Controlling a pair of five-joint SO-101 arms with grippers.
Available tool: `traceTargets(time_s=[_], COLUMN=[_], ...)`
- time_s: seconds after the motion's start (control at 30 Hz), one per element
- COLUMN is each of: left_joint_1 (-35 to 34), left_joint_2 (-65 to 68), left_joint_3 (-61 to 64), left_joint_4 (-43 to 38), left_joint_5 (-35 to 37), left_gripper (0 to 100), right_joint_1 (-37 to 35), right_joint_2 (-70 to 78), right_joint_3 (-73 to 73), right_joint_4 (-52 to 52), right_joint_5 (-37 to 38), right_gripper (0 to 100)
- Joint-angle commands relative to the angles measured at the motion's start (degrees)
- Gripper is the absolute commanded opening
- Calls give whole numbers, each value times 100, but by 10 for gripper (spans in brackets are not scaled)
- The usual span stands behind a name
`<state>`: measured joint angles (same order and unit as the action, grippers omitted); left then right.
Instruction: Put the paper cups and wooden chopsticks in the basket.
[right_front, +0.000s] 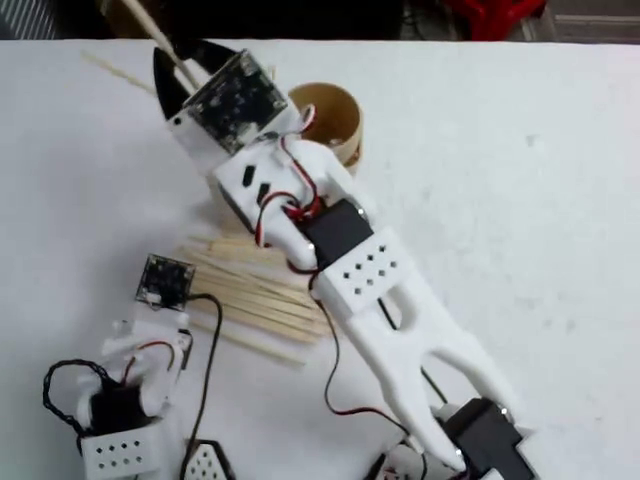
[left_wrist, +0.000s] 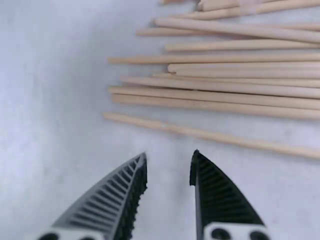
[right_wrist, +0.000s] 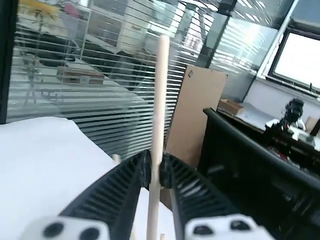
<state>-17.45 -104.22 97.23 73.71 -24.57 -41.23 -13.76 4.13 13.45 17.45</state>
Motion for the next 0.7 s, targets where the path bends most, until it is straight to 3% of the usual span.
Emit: traceTargets(time_s=[0.0,0.47,0.67], left_joint_1=[-57,-57,-57], left_joint_2=[-57,-57,-57], left_joint_3=[-18,-18,-18], left_joint_4=[44,44,44], left_joint_5=[-26,-26,-26], left_gripper=[151,151,151], right_joint_1=[171,277,251], right_joint_2=[-13,1059,1059], right_joint_3=[-255,-167,-193], right_joint_4=[-171,-295,198], right_joint_5=[-141,-105,-132], right_gripper=[17,23,156])
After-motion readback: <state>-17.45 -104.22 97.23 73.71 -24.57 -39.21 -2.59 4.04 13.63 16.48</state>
